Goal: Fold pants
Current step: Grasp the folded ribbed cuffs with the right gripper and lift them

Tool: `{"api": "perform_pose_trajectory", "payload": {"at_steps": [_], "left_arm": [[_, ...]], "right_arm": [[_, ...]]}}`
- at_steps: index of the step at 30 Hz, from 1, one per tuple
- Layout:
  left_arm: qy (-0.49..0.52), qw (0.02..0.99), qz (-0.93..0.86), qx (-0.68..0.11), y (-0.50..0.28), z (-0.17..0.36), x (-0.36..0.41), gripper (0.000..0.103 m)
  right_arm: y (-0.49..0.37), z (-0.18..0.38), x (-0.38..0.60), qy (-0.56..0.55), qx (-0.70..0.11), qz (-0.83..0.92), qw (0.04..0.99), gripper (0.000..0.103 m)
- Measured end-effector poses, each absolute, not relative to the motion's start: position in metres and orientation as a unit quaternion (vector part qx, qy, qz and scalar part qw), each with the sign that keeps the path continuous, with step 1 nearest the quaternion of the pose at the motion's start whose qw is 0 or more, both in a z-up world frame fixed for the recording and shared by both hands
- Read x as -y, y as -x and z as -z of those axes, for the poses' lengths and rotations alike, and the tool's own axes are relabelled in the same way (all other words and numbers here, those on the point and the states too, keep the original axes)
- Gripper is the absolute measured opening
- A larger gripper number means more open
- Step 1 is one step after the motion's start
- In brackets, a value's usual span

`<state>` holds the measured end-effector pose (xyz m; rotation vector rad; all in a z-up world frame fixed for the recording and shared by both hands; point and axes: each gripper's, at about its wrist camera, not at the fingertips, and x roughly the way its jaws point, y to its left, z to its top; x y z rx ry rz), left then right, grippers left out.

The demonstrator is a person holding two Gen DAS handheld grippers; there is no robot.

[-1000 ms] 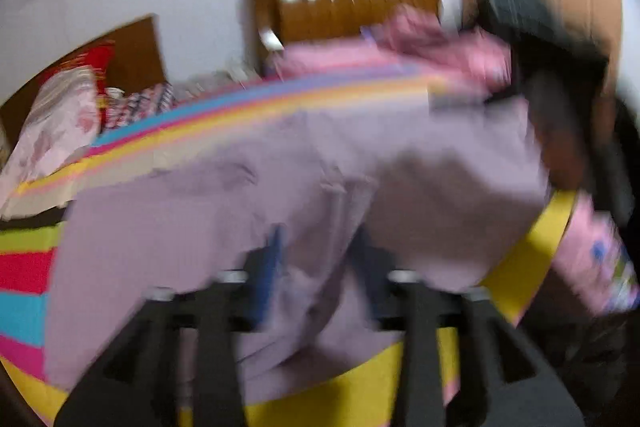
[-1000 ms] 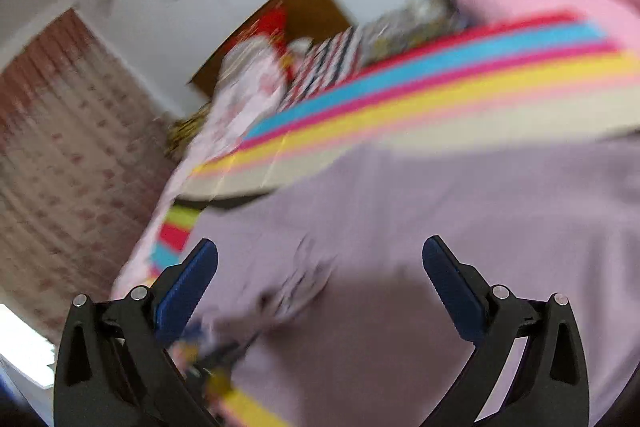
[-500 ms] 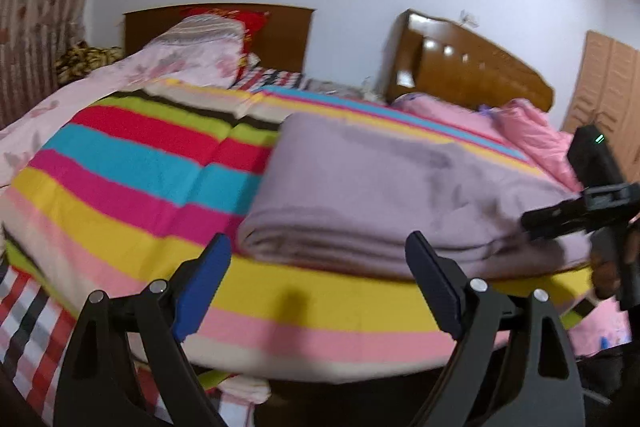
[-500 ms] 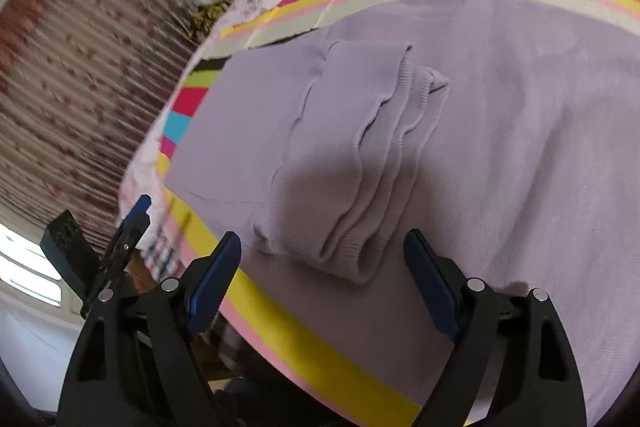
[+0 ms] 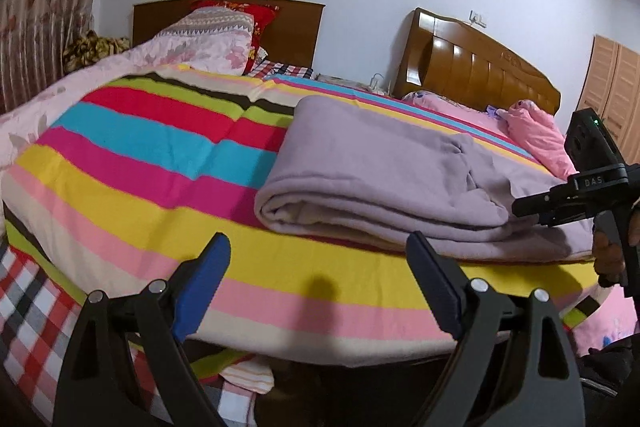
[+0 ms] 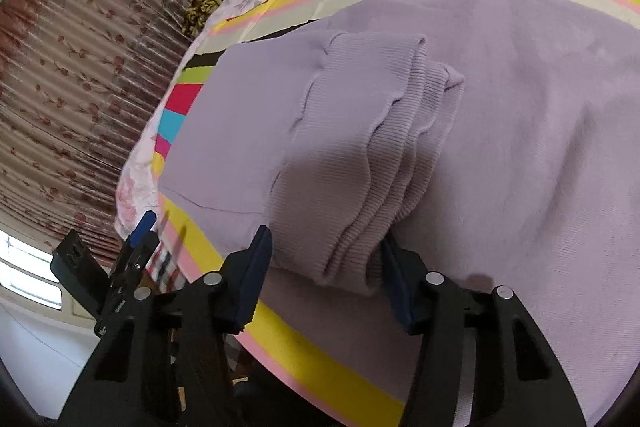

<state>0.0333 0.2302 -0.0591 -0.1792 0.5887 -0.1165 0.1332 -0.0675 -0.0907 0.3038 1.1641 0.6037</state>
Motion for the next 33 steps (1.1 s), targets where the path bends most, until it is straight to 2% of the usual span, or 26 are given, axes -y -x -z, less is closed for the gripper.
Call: {"api": "perform_pose_trajectory", "payload": {"at_steps": [2, 3, 6, 16, 22, 25, 26, 29, 31, 33], "left_arm": [[0.096, 0.949, 0.056, -0.294, -0.034, 0.063, -0.229, 0.089], [0.095, 0.949, 0.056, -0.295, -0.034, 0.063, -0.227, 0.089], [0.069, 0.953, 0.058, -0.290, -0.033, 0.057, -0.219, 0.089], [-0.016, 0.950, 0.029, -0.310, -0.051, 0.053, -0.199, 0.089], [0.024, 0.947, 0.033, -0.320, -0.084, 0.049, -0.212, 0.089], [0.012, 0.942, -0.023, -0.335, -0.105, 0.056, -0.226, 0.089], [0.016, 0.939, -0.048, -0.339, -0.109, 0.059, -0.236, 0.089], [0.105, 0.931, -0.042, -0.346, -0.105, 0.069, -0.275, 0.098], [0.131, 0.926, -0.032, -0.351, -0.102, 0.079, -0.286, 0.098], [0.099, 0.932, -0.044, -0.346, -0.101, 0.081, -0.278, 0.101]], "right_arm": [[-0.133, 0.091, 0.067, -0.136, -0.529, -0.270, 0.793, 0.038], [-0.134, 0.093, 0.072, -0.147, -0.524, -0.274, 0.793, 0.025], [-0.128, 0.085, 0.078, -0.151, -0.493, -0.285, 0.808, 0.019], [-0.144, -0.013, 0.045, -0.112, -0.387, -0.325, 0.856, 0.017], [-0.154, -0.072, 0.009, -0.083, -0.336, -0.351, 0.870, 0.017], [-0.151, -0.089, 0.015, -0.091, -0.308, -0.356, 0.878, 0.017], [-0.149, -0.088, 0.023, -0.095, -0.301, -0.352, 0.881, 0.017], [-0.140, -0.067, 0.048, -0.086, -0.302, -0.320, 0.894, 0.017], [-0.139, -0.021, 0.072, -0.088, -0.341, -0.292, 0.889, 0.017], [-0.144, 0.039, 0.092, -0.092, -0.404, -0.248, 0.876, 0.017]]}}
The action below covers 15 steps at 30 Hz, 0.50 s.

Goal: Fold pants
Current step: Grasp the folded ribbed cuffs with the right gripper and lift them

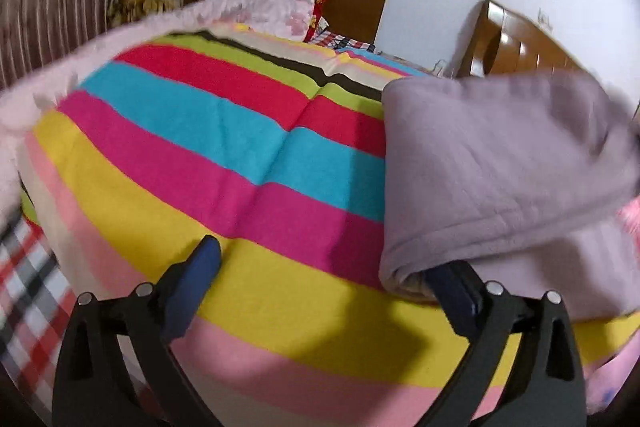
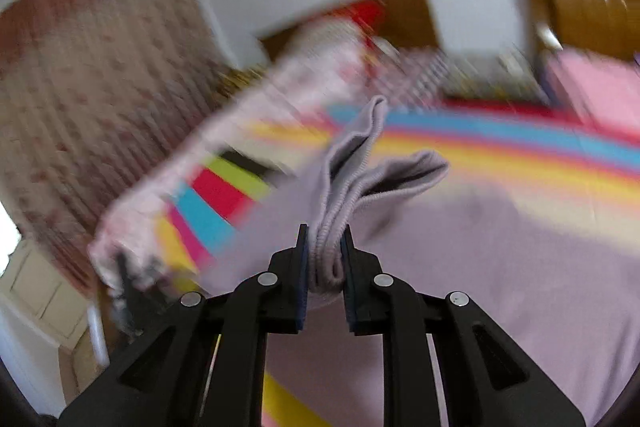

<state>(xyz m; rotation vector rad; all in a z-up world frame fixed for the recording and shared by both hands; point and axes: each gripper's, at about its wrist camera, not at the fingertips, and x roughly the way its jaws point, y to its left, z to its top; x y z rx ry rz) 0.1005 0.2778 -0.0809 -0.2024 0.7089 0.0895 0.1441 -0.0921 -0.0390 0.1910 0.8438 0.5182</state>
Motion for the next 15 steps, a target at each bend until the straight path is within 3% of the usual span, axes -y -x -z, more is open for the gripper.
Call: {"api": "perform_pose_trajectory", "payload": {"at_steps": [2, 3, 15], "left_arm": [[0.098, 0.932, -0.048, -0.346, -0.104, 0.082, -0.276, 0.102], [0.100, 0.931, -0.049, -0.347, -0.106, 0.081, -0.277, 0.102], [0.105, 0.927, -0.048, -0.357, -0.109, 0.082, -0.279, 0.102]], "right_arm": [[-0.150, 0.091, 0.107, -0.127, -0.463, -0.242, 0.843, 0.017], [-0.147, 0.099, 0.116, -0.155, -0.449, -0.251, 0.844, 0.017], [-0.124, 0.056, 0.116, -0.144, -0.410, -0.258, 0.863, 0.015]]}}
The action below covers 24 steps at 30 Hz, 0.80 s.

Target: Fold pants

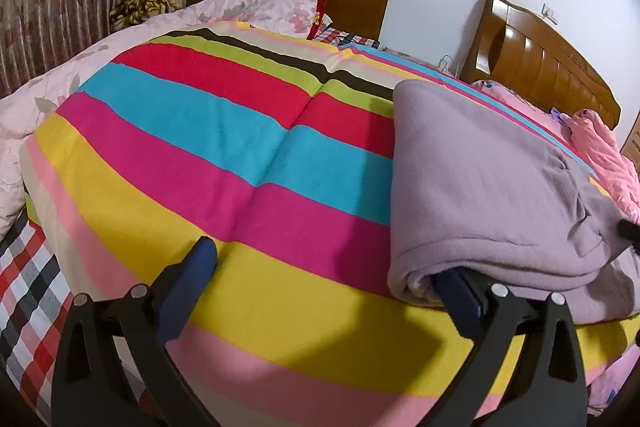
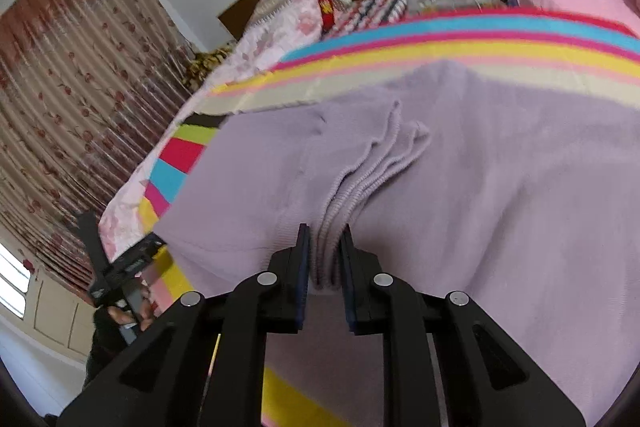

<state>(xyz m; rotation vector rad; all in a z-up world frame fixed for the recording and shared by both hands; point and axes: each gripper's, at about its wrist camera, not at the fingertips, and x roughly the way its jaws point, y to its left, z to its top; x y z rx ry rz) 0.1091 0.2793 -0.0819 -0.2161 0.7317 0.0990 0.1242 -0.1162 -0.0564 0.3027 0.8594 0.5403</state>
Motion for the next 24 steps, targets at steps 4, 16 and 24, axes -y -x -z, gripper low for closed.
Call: {"api": "perform_pose_trajectory", "payload": {"at_steps": [4, 16, 24], "left_arm": [[0.107, 0.928, -0.046, -0.355, -0.104, 0.082, -0.279, 0.102], [0.009, 0.927, -0.030, -0.374, -0.085, 0.062, -0.264, 0.102], [0.078, 0.960, 0.062, -0.263, -0.068, -0.038, -0.250, 0.101]], "right_arm": [[-0.134, 0.086, 0.123, -0.151, -0.452, -0.238, 0.846, 0.015], [-0.119, 0.088, 0.136, -0.117, -0.455, -0.242, 0.849, 0.038], [-0.132, 0.036, 0.106, -0.017, -0.380, -0.246, 0.891, 0.049]]}}
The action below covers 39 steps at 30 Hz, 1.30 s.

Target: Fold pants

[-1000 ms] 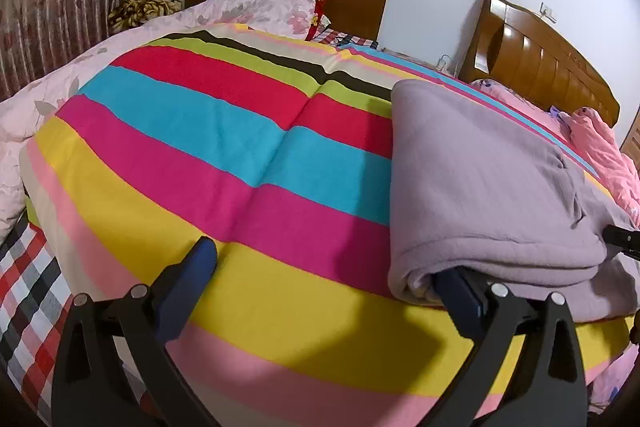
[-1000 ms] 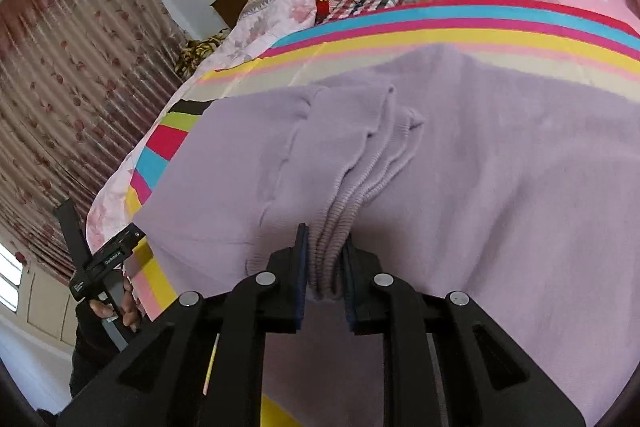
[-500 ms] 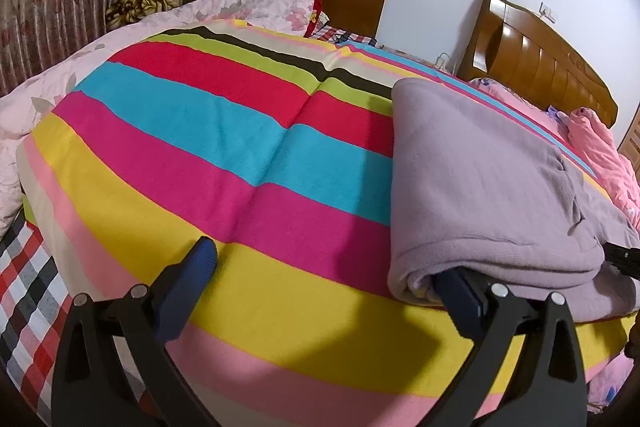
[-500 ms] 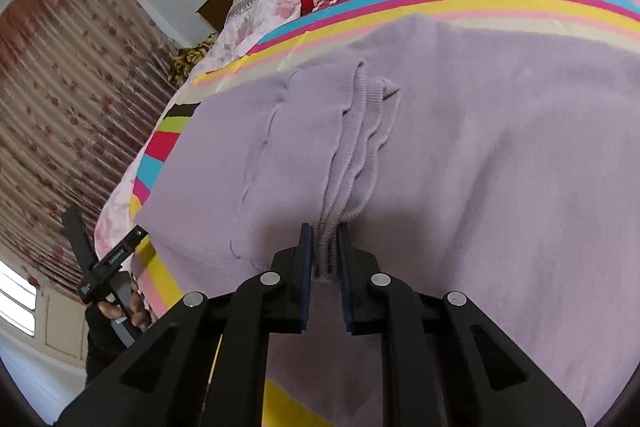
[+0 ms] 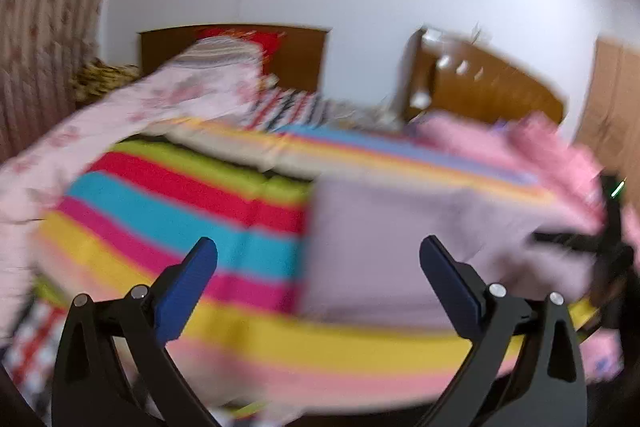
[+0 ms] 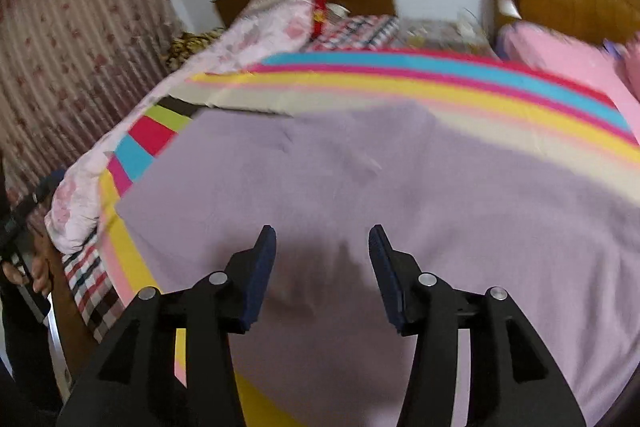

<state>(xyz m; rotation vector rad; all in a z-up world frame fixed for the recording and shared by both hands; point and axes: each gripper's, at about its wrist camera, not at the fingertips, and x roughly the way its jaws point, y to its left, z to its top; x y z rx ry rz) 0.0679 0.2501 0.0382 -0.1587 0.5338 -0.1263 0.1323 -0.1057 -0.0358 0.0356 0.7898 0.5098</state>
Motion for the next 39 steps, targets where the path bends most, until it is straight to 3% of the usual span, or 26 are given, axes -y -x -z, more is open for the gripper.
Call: {"api": "perform_pose_trajectory", "payload": {"at_steps": [3, 7, 11, 15, 21, 28, 36, 39], "left_arm": [[0.064, 0.950, 0.072, -0.298, -0.116, -0.033, -0.216, 0.101], [0.021, 0.923, 0.070, -0.378, -0.169, 0.015, -0.172, 0.101], [-0.010, 0.902, 0.065, -0.427, -0.172, 0.060, -0.163, 0.101], [-0.018, 0.890, 0.072, -0.450, -0.176, 0.048, -0.158, 0.101], [0.051, 0.899, 0.123, -0.417, -0.218, -0.007, -0.149, 0.101], [-0.059, 0.866, 0.021, -0.496, -0.298, 0.051, -0.130, 0.102], [-0.067, 0.886, 0.020, -0.459, -0.280, 0.061, -0.131, 0.102], [-0.066, 0.887, 0.019, -0.456, -0.280, 0.062, -0.131, 0.102]], "right_arm": [[-0.142, 0.037, 0.070, 0.036, -0.388, -0.254, 0.885, 0.049], [-0.134, 0.068, 0.047, 0.112, -0.420, -0.271, 0.859, 0.049], [-0.125, 0.082, 0.064, 0.092, -0.412, -0.295, 0.858, 0.053], [-0.123, 0.074, 0.062, 0.111, -0.436, -0.317, 0.835, 0.067], [-0.166, 0.034, 0.061, 0.107, -0.383, -0.311, 0.863, 0.072], [-0.219, 0.073, 0.053, 0.124, -0.434, -0.304, 0.839, 0.073], [-0.206, 0.064, 0.069, 0.101, -0.394, -0.305, 0.861, 0.073], [-0.219, 0.061, 0.081, 0.080, -0.393, -0.273, 0.875, 0.078]]}}
